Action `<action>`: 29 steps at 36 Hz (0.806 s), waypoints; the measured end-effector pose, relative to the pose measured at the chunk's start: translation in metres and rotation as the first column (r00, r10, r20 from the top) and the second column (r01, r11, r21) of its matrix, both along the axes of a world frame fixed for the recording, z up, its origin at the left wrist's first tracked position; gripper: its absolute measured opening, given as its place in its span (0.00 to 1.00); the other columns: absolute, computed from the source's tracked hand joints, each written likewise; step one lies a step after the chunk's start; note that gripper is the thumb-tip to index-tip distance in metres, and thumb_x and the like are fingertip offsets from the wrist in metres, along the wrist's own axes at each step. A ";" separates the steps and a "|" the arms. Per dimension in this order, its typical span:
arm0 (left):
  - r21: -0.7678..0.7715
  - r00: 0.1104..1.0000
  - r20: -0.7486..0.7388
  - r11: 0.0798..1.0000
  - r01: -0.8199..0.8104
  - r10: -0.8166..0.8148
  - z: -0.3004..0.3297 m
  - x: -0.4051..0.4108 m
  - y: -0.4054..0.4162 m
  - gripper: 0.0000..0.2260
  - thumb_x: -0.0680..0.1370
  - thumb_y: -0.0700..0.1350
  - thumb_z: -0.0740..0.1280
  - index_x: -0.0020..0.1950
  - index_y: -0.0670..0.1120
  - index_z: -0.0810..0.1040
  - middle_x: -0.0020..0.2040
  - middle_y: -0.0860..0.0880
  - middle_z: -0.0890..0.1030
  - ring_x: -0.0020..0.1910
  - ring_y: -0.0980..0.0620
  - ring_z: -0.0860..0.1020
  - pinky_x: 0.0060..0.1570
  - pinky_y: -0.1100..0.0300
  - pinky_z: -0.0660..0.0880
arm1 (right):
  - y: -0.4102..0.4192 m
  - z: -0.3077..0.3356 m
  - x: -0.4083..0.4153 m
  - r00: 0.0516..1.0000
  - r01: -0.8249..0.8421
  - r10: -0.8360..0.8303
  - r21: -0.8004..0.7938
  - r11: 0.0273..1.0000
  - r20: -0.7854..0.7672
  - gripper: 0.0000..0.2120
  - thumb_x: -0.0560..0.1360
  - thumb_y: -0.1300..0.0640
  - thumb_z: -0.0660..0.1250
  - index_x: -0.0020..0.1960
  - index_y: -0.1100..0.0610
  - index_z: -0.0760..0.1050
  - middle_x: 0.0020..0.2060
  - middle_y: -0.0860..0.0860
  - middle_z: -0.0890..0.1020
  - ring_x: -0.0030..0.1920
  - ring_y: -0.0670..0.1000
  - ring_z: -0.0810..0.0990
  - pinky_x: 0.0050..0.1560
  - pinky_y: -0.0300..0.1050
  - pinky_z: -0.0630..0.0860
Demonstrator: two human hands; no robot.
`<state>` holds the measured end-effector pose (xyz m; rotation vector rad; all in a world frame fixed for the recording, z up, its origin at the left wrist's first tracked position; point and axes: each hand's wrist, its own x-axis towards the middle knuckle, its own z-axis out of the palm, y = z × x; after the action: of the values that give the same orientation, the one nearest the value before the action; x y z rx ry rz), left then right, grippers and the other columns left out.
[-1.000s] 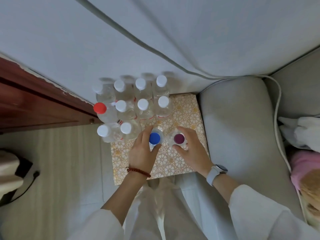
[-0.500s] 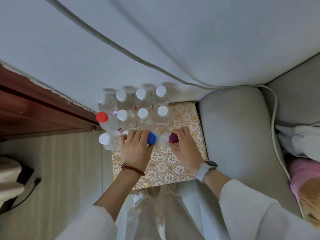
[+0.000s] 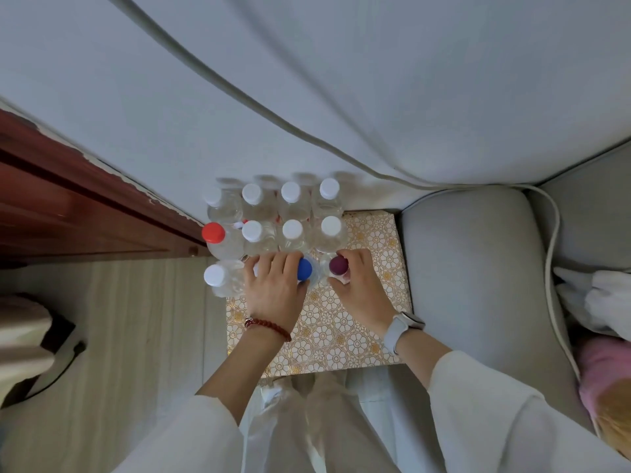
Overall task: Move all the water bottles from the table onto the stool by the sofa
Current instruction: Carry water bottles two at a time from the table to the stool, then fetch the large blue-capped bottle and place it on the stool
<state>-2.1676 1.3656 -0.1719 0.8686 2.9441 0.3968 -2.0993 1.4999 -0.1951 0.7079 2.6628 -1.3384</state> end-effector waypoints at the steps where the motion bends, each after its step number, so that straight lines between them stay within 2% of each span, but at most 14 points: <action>1: -0.011 1.000 0.016 1.000 -0.005 0.006 0.000 0.001 0.000 0.16 0.63 0.41 0.76 0.49 0.44 0.78 0.44 0.47 0.82 0.47 0.43 0.80 0.57 0.41 0.70 | 0.001 0.002 0.002 1.000 -0.014 0.014 0.012 1.000 0.011 0.21 0.73 0.59 0.67 0.64 0.60 0.65 0.59 0.56 0.67 0.50 0.54 0.77 0.49 0.45 0.78; 3: -0.032 0.997 0.071 0.999 -0.012 0.015 0.004 0.003 -0.002 0.20 0.65 0.43 0.75 0.55 0.43 0.78 0.51 0.45 0.81 0.54 0.42 0.78 0.61 0.37 0.66 | 0.004 0.008 0.007 1.000 -0.016 0.015 0.049 0.999 0.022 0.24 0.73 0.57 0.67 0.66 0.58 0.63 0.60 0.55 0.67 0.53 0.52 0.76 0.49 0.45 0.78; 6: 0.018 0.986 0.154 0.998 -0.061 0.058 0.013 0.008 -0.007 0.21 0.70 0.46 0.71 0.62 0.43 0.73 0.59 0.45 0.77 0.61 0.42 0.73 0.66 0.40 0.60 | 0.003 0.023 0.012 0.998 0.043 -0.040 0.093 0.995 -0.040 0.21 0.74 0.58 0.66 0.65 0.58 0.65 0.59 0.54 0.69 0.56 0.51 0.72 0.54 0.40 0.72; 9: 0.190 0.961 0.245 0.966 -0.175 0.126 0.031 0.009 -0.020 0.20 0.73 0.44 0.68 0.64 0.41 0.71 0.61 0.42 0.75 0.61 0.42 0.71 0.63 0.47 0.66 | -0.003 0.047 0.009 0.989 0.060 -0.043 0.120 0.991 -0.140 0.14 0.75 0.60 0.63 0.60 0.58 0.70 0.54 0.53 0.73 0.53 0.50 0.73 0.54 0.41 0.72; 11: 0.285 0.940 0.295 0.923 -0.258 0.171 0.045 0.008 -0.035 0.20 0.73 0.42 0.68 0.63 0.39 0.71 0.60 0.40 0.75 0.60 0.41 0.71 0.60 0.50 0.68 | -0.012 0.065 0.002 0.981 0.007 0.016 0.121 0.993 -0.194 0.08 0.76 0.62 0.62 0.55 0.59 0.73 0.48 0.50 0.74 0.48 0.49 0.73 0.49 0.44 0.75; 13: 0.292 0.924 0.311 0.903 -0.316 0.224 0.059 0.006 -0.056 0.19 0.73 0.42 0.68 0.62 0.39 0.71 0.59 0.41 0.75 0.60 0.41 0.71 0.59 0.52 0.69 | -0.026 0.083 -0.006 0.971 -0.085 0.105 0.098 0.992 -0.213 0.06 0.76 0.62 0.62 0.51 0.61 0.75 0.45 0.50 0.75 0.45 0.50 0.75 0.47 0.47 0.77; 15: 0.247 0.901 0.330 0.896 -0.369 0.281 0.074 0.004 -0.084 0.17 0.75 0.44 0.65 0.63 0.41 0.71 0.60 0.43 0.75 0.60 0.44 0.71 0.58 0.53 0.68 | -0.046 0.099 -0.014 0.959 -0.190 0.200 0.065 0.980 -0.199 0.07 0.77 0.61 0.61 0.52 0.60 0.75 0.45 0.51 0.78 0.45 0.50 0.77 0.49 0.47 0.78; 18: 0.210 0.865 0.345 0.869 -0.449 0.363 0.098 0.008 -0.141 0.12 0.76 0.45 0.63 0.57 0.43 0.75 0.56 0.44 0.78 0.57 0.45 0.74 0.54 0.58 0.67 | -0.093 0.120 -0.023 0.930 -0.333 0.336 0.043 0.942 -0.151 0.10 0.77 0.58 0.60 0.56 0.58 0.74 0.48 0.50 0.78 0.46 0.48 0.77 0.52 0.47 0.77; 20: 0.192 0.846 0.328 0.847 -0.496 0.421 0.116 0.021 -0.188 0.12 0.76 0.46 0.63 0.57 0.44 0.76 0.57 0.45 0.78 0.58 0.46 0.74 0.55 0.58 0.68 | -0.135 0.131 -0.023 0.895 -0.426 0.430 0.056 0.903 -0.119 0.12 0.77 0.57 0.60 0.59 0.58 0.73 0.52 0.53 0.79 0.49 0.51 0.78 0.53 0.48 0.76; 23: 0.153 0.819 0.247 0.813 -0.561 0.518 0.141 0.059 -0.268 0.13 0.77 0.48 0.61 0.59 0.47 0.75 0.57 0.46 0.77 0.59 0.45 0.73 0.58 0.53 0.70 | -0.207 0.149 -0.007 0.833 -0.546 0.549 0.049 0.836 -0.067 0.13 0.77 0.56 0.59 0.60 0.57 0.72 0.54 0.55 0.78 0.51 0.54 0.79 0.54 0.49 0.74; 26: 0.169 0.754 0.127 0.735 -0.656 0.644 0.168 0.121 -0.352 0.12 0.77 0.49 0.61 0.59 0.48 0.75 0.56 0.46 0.76 0.58 0.44 0.73 0.56 0.49 0.70 | -0.287 0.169 0.030 0.754 -0.650 0.654 0.072 0.757 -0.064 0.13 0.77 0.55 0.60 0.59 0.57 0.73 0.54 0.55 0.80 0.55 0.56 0.78 0.56 0.50 0.73; 29: 0.185 0.668 0.001 0.657 -0.731 0.744 0.193 0.209 -0.438 0.13 0.76 0.49 0.62 0.59 0.49 0.75 0.56 0.47 0.77 0.58 0.44 0.73 0.53 0.52 0.70 | -0.376 0.192 0.085 0.663 -0.737 0.743 0.092 0.670 -0.090 0.11 0.77 0.54 0.59 0.58 0.55 0.74 0.54 0.53 0.81 0.55 0.54 0.78 0.54 0.45 0.73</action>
<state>-1.9589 0.9273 0.0209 -0.4127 3.2306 0.6549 -2.0139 1.1240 -0.0036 -0.4793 2.5736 -1.0752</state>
